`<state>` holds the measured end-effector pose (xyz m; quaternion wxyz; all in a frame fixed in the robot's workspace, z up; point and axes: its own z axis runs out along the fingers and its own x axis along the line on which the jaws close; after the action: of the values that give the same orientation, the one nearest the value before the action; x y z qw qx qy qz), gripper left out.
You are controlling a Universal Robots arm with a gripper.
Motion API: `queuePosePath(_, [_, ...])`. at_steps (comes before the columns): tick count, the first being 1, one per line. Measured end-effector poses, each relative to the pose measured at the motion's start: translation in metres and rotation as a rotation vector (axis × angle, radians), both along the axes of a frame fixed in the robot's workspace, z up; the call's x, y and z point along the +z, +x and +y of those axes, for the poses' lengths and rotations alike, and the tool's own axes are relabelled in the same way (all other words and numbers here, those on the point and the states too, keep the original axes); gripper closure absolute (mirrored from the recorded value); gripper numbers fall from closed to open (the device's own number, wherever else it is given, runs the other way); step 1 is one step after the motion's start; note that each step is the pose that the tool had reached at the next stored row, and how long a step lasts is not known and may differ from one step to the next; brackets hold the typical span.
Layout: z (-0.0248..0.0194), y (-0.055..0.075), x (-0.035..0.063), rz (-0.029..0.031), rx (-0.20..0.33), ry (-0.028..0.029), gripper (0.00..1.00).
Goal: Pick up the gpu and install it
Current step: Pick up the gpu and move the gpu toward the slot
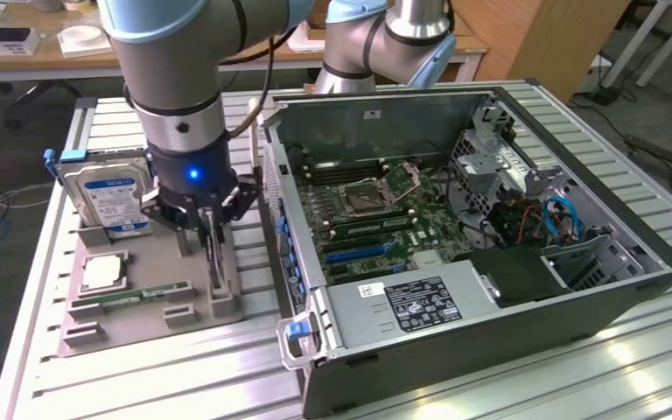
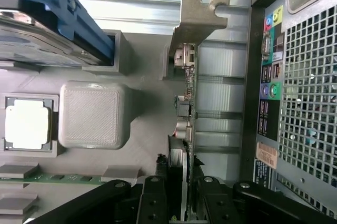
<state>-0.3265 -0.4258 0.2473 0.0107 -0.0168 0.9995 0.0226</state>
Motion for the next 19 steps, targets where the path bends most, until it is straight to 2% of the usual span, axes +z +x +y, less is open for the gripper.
queuePosePath(3, [0.0, 0.0, 0.01, 0.0, 0.0, -0.0001, 0.73])
queuePosePath(19, [0.0, 0.0, 0.0482, 0.0, 0.0, 0.0005, 0.73])
